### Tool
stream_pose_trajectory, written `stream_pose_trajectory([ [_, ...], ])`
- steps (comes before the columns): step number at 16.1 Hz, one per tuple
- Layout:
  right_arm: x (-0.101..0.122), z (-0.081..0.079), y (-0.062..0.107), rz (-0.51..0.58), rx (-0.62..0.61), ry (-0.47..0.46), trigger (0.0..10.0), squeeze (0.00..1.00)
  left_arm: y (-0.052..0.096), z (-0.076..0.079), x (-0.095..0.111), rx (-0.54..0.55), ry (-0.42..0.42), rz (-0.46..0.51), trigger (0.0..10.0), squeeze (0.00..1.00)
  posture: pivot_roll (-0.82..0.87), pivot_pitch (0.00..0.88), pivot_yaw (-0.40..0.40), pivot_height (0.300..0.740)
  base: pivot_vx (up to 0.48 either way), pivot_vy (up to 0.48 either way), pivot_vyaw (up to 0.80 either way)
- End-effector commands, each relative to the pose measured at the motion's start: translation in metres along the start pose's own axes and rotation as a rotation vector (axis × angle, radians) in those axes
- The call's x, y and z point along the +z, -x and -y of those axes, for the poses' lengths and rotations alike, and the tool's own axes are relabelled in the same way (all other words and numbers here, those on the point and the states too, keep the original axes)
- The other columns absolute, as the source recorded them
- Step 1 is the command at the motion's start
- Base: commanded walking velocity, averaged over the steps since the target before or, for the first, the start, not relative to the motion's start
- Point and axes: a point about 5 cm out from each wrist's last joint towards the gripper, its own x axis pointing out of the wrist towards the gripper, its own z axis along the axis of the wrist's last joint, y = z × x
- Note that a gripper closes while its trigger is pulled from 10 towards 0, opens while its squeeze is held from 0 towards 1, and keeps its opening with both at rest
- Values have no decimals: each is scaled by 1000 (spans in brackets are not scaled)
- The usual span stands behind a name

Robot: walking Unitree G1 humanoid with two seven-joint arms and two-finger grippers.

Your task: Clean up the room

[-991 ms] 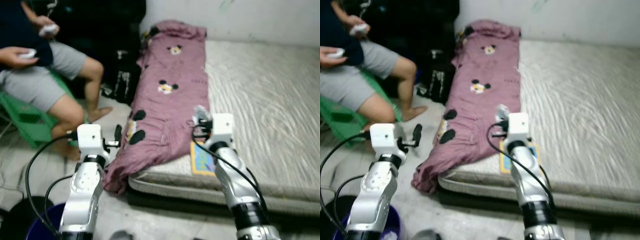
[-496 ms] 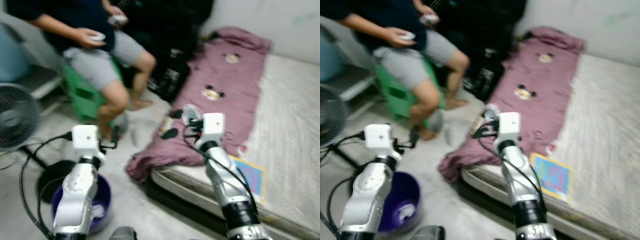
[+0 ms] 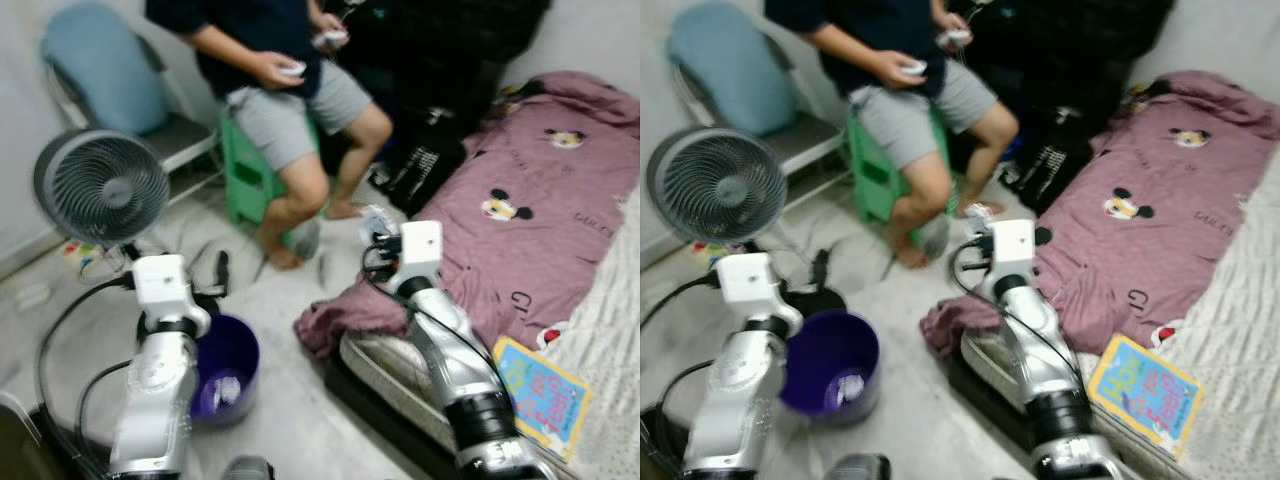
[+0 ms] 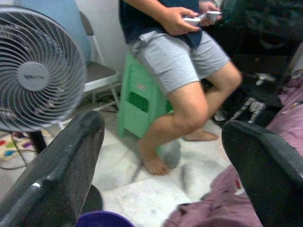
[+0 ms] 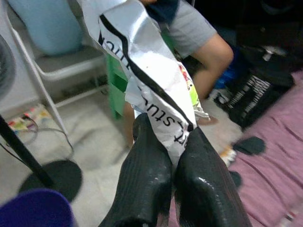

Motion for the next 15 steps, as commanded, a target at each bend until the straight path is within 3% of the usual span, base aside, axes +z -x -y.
stream_pose_trajectory([
  [1,4,-8,-4,14,28,-6,10000,0,2,-7,3,31,-17,11,10000,0,4,0,-50,740,0,0,0],
  [9,2,-15,-11,-2,60,22,10000,0,3,-8,3,55,-9,12,10000,0,22,0,-68,740,0,0,0],
  [15,3,-16,-12,9,58,18,10000,0,1,-7,3,38,-28,10,10000,0,9,0,-58,740,0,0,800],
])
